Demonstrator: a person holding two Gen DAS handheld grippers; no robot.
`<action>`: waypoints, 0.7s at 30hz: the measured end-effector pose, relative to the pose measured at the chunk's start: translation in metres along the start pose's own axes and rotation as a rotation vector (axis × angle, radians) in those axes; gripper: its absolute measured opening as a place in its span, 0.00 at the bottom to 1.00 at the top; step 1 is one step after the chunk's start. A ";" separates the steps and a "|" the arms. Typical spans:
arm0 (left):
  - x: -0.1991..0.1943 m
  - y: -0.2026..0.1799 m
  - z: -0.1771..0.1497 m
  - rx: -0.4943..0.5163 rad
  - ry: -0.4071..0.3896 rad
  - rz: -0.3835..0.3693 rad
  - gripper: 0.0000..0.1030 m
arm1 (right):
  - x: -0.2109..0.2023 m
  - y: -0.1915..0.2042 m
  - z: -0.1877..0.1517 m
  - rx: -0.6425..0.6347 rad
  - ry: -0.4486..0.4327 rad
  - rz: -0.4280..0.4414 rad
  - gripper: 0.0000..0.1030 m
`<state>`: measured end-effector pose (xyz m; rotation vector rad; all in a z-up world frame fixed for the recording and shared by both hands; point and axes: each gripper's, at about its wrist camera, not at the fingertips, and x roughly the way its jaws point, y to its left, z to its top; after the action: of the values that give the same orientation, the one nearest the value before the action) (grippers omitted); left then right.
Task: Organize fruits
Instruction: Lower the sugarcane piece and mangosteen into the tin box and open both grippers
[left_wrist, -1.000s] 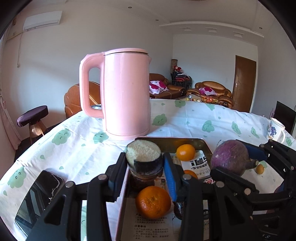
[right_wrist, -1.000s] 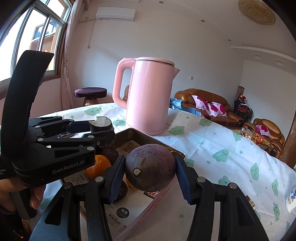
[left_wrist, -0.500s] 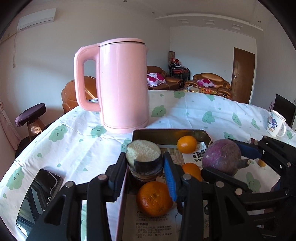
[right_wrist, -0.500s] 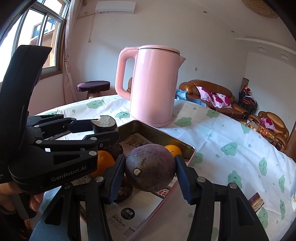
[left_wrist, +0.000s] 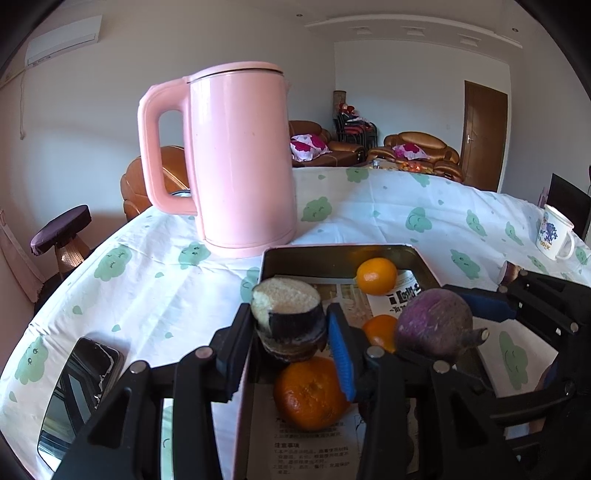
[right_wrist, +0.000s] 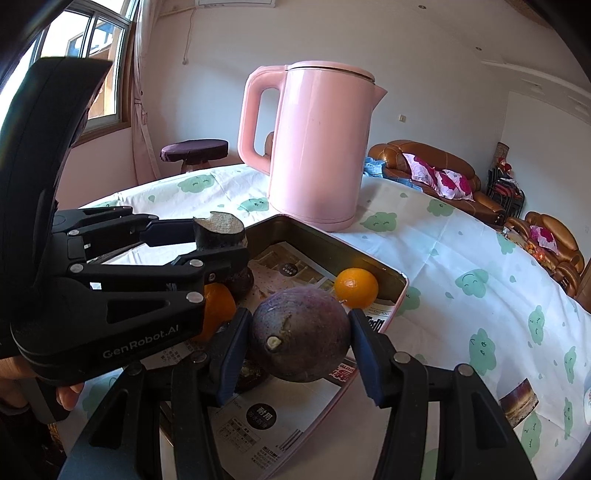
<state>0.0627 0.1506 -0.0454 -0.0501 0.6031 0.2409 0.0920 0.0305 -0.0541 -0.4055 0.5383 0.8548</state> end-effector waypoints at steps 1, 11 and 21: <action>0.000 -0.001 0.000 0.002 0.000 0.002 0.42 | 0.000 0.002 0.000 -0.008 0.002 0.000 0.54; -0.003 -0.004 0.000 0.024 -0.017 0.008 0.46 | 0.002 0.001 -0.001 -0.004 0.018 0.020 0.60; -0.031 0.001 0.002 -0.015 -0.107 0.019 0.75 | -0.014 -0.002 -0.003 0.016 -0.045 -0.012 0.70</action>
<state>0.0387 0.1449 -0.0262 -0.0453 0.4954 0.2647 0.0848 0.0192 -0.0477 -0.3737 0.4999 0.8460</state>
